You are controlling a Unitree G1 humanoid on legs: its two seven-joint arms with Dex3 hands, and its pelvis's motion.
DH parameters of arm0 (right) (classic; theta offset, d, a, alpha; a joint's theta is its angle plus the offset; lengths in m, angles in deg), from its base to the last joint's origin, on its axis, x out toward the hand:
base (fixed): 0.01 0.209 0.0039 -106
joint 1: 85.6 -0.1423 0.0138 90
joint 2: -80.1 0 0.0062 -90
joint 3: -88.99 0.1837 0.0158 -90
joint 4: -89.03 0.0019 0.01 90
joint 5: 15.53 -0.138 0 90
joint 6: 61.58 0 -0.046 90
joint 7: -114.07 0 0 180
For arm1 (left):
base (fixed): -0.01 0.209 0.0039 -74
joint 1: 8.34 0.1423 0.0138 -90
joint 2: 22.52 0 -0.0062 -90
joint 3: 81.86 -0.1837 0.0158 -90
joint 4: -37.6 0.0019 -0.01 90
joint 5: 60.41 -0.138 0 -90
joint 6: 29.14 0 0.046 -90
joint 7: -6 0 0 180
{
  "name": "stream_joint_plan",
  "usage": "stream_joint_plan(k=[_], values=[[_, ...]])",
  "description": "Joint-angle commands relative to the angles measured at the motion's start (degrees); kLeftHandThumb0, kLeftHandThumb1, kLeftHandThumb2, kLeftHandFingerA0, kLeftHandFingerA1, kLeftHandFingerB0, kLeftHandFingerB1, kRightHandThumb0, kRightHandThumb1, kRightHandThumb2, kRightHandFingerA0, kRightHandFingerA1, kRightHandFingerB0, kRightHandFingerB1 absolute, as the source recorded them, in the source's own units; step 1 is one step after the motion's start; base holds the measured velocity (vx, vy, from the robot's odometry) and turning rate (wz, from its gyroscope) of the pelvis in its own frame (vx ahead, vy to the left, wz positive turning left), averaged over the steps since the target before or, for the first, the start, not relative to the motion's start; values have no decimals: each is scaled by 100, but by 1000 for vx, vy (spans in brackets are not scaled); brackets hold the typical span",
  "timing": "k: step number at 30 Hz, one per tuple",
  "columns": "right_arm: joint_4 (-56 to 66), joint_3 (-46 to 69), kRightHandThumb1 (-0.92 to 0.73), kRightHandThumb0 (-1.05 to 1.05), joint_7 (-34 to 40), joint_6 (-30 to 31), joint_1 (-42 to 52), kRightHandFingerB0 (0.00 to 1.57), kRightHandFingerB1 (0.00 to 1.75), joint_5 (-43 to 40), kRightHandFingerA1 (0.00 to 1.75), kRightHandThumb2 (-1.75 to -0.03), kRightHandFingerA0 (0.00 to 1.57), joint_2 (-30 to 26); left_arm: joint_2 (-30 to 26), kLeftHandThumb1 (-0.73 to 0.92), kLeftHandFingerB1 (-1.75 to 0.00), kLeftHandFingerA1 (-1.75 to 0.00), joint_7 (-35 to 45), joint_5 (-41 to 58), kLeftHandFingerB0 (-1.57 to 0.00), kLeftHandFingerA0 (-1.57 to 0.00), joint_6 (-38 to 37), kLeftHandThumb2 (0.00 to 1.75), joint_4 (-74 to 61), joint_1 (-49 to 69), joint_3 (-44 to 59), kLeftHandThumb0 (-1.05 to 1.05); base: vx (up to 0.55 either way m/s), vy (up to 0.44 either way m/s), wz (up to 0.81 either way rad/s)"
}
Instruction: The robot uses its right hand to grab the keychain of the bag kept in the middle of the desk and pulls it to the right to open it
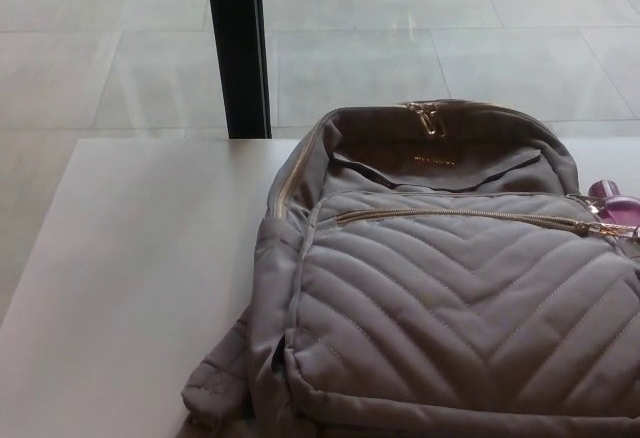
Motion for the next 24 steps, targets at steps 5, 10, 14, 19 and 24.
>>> stream_joint_plan(k=[5, 10, 14, 19, 24], values=[[-203, 313, -68, -30, 296, -53, 236, 79, 74, -261, 158, -86, 92, -128, -82, 80, -47, -58, -46, 15, -45, -60, 167, 92, -35, 52, 17, -90, 0, 0, 0], [-115, 315, -69, -43, 281, -308, 315, 53, 49, -517, 147, -65, 87, -11, -84, 92, -43, -56, -9, 61, -50, -62, 162, 74, -16, 40, 40, -84, 0, 0, 0], [123, 161, -60, -104, -1023, -173, 459, 0, 1, -1083, 5, -96, 0, -237, -91, 92, -41, -53, 80, 54, -43, -58, 181, 75, -52, 61, 15, -83, 0, 0, 0], [311, 460, -59, -101, -1206, 62, 723, 0, 0, -1454, 13, -92, 0, -136, -59, 92, -42, -53, -3, 49, -50, -61, 234, 73, 1, 38, 17, -84, 0, 0, 0], [318, 1200, -59, -99, -1182, 271, 1128, 0, 1, -1947, 13, -89, 0, 39, -49, 92, -43, -55, 49, 74, -48, -57, 197, 76, -38, 74, 34, -85, 0, 0, 0]])
